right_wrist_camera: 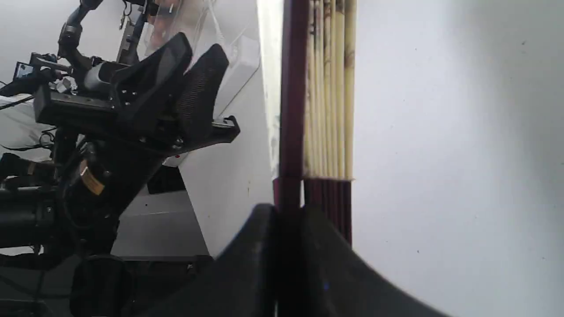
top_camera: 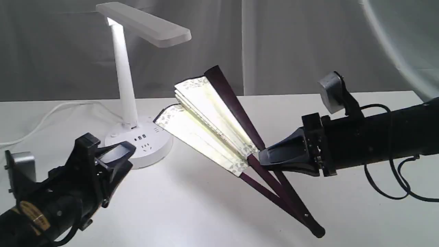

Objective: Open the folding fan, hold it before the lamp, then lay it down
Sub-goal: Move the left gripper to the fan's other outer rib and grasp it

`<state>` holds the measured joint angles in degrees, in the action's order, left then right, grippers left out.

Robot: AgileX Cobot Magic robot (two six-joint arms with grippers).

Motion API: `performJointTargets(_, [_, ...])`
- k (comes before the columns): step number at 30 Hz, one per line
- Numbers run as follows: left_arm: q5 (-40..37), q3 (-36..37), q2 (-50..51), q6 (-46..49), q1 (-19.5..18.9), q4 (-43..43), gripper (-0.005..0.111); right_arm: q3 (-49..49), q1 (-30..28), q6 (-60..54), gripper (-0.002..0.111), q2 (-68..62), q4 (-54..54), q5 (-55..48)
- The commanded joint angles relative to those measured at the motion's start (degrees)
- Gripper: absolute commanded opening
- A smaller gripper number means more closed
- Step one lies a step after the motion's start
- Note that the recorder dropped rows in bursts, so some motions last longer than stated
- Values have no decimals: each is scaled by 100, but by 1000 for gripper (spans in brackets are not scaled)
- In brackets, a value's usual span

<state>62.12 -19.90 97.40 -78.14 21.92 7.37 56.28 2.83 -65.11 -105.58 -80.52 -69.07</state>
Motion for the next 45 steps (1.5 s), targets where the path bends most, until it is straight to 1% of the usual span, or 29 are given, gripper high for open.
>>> performJointTargets(1, [364,-240,321,-381,32,434,51,-24,-1,-228,0,66,-121,-89])
performJointTargets(3, [549,-431,544,-591,32,714,61,-24,-1,-241,0,66,-121,-89])
performJointTargets(5, [572,-643,732,-871,32,952,64,-24,-1,-241,0,66,-121,-89])
performJointTargets(8, [593,-990,1038,-1187,32,1166,64,-24,-1,-241,0,66,-121,-89])
performJointTargets(10, [784,-1147,1227,-1315,32,1226,64,-24,-1,-241,0,66,-121,-89])
performJointTargets(19, [784,-1689,1895,-1869,32,1226,64,-24,-1,-255,0,66,-218,-89])
performJointTargets(30, [784,-2242,1987,-1924,32,1271,64,-24,-1,-255,0,66,-236,-89])
performJointTargets(33, [784,-2270,1987,-1924,32,1287,63,-24,-1,-240,0,66,-233,-89])
performJointTargets(35, [784,-2270,1987,-1924,32,1287,58,-24,-1,-240,0,66,-233,-89])
performJointTargets(37, [784,-2270,1987,-1924,32,1287,50,-24,-1,-240,0,66,-233,-89])
performJointTargets(39, [784,-2270,1987,-1924,32,1265,46,-24,-1,-240,0,66,-233,-89])
performJointTargets(43, [784,-2311,1987,-1924,32,1248,46,-24,-1,-207,0,66,-233,-89])
performJointTargets(45, [784,-2311,1987,-1924,32,1248,49,-24,-1,-193,0,66,-233,-89])
